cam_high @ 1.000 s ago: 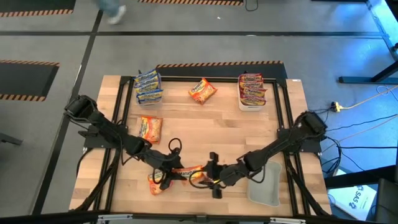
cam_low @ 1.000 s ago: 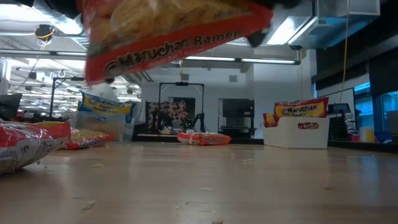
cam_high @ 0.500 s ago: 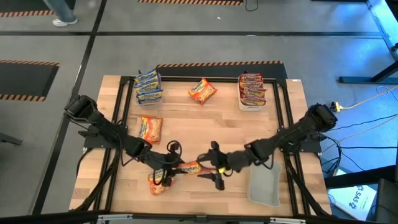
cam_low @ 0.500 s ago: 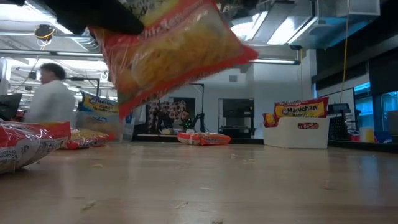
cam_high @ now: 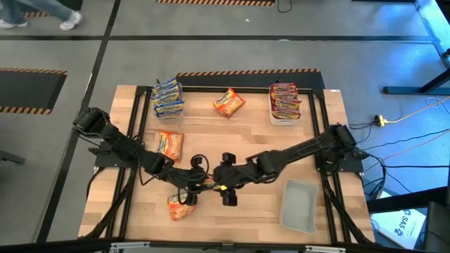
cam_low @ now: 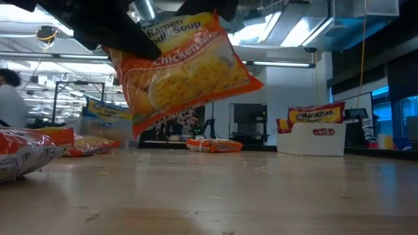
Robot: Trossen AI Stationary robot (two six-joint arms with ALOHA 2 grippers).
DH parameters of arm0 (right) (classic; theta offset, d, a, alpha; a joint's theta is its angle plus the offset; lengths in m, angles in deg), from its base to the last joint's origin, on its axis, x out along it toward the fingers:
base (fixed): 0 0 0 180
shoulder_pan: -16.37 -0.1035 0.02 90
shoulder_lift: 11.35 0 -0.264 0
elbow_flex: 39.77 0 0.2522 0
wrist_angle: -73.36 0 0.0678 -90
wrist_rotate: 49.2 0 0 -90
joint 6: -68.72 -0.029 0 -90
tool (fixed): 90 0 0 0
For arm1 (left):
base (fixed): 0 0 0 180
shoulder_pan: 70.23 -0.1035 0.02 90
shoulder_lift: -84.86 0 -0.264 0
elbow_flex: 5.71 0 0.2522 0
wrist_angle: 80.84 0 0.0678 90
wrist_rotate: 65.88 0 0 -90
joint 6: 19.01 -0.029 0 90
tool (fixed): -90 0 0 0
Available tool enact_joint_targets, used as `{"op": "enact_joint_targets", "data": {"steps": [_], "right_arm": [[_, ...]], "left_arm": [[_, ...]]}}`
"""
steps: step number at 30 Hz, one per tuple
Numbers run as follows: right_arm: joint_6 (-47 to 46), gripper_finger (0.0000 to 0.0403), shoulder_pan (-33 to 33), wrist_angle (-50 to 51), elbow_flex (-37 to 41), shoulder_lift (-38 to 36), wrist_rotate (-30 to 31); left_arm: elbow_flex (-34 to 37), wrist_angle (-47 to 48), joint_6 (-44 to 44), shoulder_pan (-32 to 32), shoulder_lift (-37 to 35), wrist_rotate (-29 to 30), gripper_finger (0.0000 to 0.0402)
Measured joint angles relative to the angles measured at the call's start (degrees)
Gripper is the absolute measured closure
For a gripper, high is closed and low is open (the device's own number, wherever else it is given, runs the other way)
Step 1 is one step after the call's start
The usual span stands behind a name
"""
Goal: Sort Maruchan noodles
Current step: Put the bottom right orange noodle pack into the gray bin
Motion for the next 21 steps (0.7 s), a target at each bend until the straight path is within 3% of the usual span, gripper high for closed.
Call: {"op": "enact_joint_targets", "data": {"steps": [6, 10, 15, 21], "right_arm": [[-2.4, 0.0136, 1.5, 5.9, -4.1, 4.7, -4.2], [-3.9, 0.0136, 1.9, 5.0, -4.1, 6.3, -8.2], [-4.0, 0.014, 1.9, 3.8, -4.2, 6.9, -9.1], [-4.0, 0.0209, 1.8, 3.9, -4.2, 6.9, -8.9]], "left_arm": [[0.0, 0.0, 0.0, 0.1, 0.0, -0.4, 0.0274], [0.0, -0.5, -0.5, 0.5, 0.0, -0.9, 0.0274], [0.1, -0.8, -0.7, 0.5, 0.0, -1.9, 0.0274], [0.1, -1.0, -0.6, 0.5, 0.0, -1.9, 0.0274]]}}
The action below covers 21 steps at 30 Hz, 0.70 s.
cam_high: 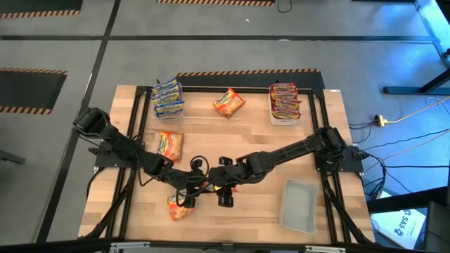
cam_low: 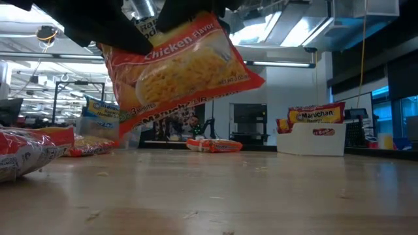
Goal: Sort Maruchan noodles
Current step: Put the bottom right orange noodle pack into the gray bin
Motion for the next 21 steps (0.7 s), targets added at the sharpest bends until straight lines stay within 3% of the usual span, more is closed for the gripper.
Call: {"op": "enact_joint_targets", "data": {"steps": [6, 10, 21], "right_arm": [[0.0, 0.0314, -0.1, 0.6, 0.0, 0.0, -0.3], [0.0, 0.036, -0.2, 1.0, 0.0, 0.0, -0.5], [0.2, 0.0376, -3.6, 4.9, 0.1, -1.8, 3.6]], "left_arm": [[0.0, 0.0, 1.7, -0.1, 0.0, 1.2, 0.0264], [0.0, -0.7, 1.7, -0.2, 0.0, 1.7, 0.0236], [-0.2, 1.8, 2.0, 0.2, -7.0, -4.0, 0.0225]]}}
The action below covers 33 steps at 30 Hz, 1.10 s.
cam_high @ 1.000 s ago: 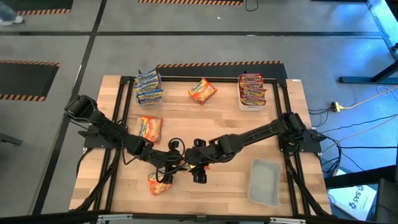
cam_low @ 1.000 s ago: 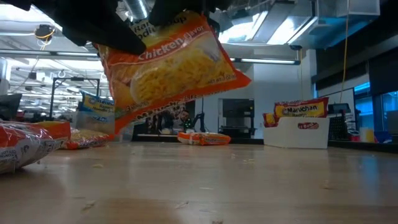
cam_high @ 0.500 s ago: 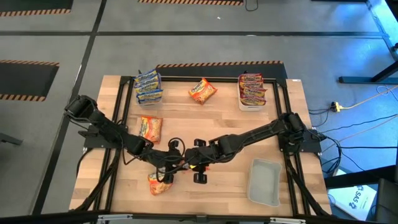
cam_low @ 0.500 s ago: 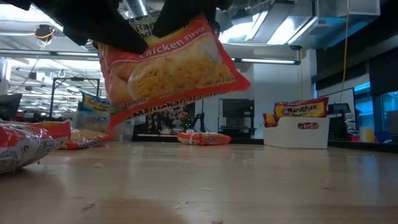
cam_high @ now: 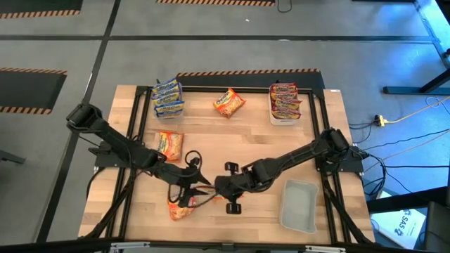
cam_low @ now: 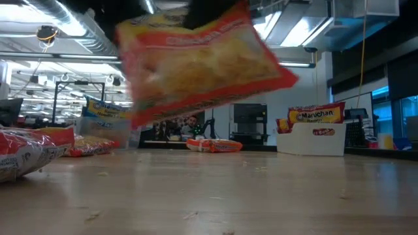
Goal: Sort Maruchan noodles
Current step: Put the bottom right orange noodle pack into the gray bin
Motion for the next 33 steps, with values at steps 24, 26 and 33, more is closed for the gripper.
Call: {"op": "enact_joint_targets", "data": {"steps": [24, 26, 33], "right_arm": [[-42.9, 0.0373, -26.6, 26.5, 18.9, -25.0, 26.6], [-49.3, 0.0373, -30.4, 27.1, 21.8, -27.7, 27.6], [-68.5, 0.0373, -41.1, 35.5, 25.6, -32.9, 29.8]], "left_arm": [[0.0, 2.4, 0.1, 2.3, -5.6, 0.0, 0.0225], [0.0, 2.2, 0.1, 2.3, -5.6, 0.2, 0.0225], [0.0, 1.5, 0.1, 2.3, -5.6, 1.5, 0.0224]]}}
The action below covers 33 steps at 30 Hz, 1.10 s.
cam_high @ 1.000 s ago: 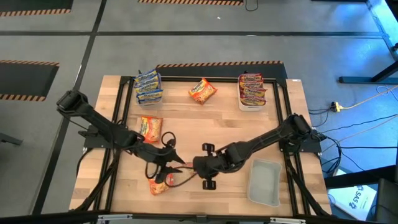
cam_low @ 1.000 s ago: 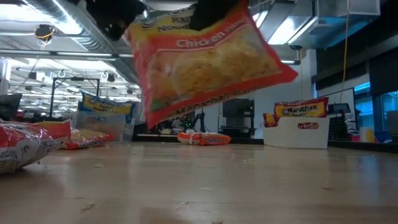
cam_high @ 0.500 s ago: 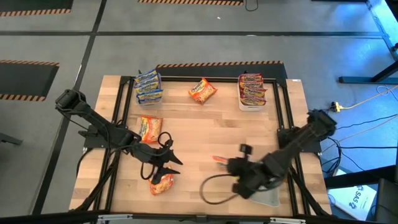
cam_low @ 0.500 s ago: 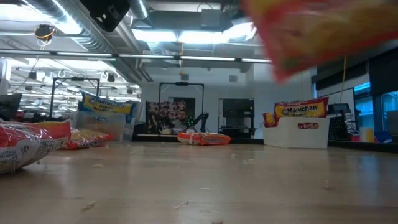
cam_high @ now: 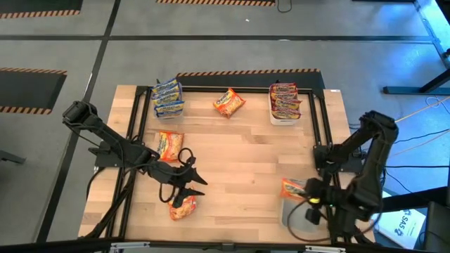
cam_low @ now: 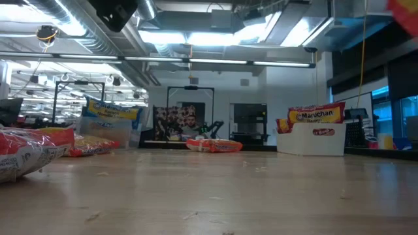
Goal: Sort Maruchan noodles
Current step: Put the bottom right orange noodle pack into the gray bin
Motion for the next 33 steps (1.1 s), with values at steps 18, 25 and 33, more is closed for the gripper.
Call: {"op": "enact_joint_targets", "data": {"steps": [18, 25, 33], "right_arm": [[-8.8, 0.0372, -8.6, -5.2, 16.7, -0.1, 8.6], [-6.5, 0.0372, -8.6, -11.8, 23.0, -0.1, 13.4], [-0.9, 0.0372, -8.6, -16.2, 27.1, -0.1, 14.0]], "left_arm": [[0.0, -0.8, -0.1, -0.7, 0.0, 1.6, 0.0224], [0.1, -0.8, -0.1, -0.7, 0.0, 1.5, 0.0224], [0.1, -0.8, -0.1, -0.7, 0.0, 1.5, 0.0224]]}}
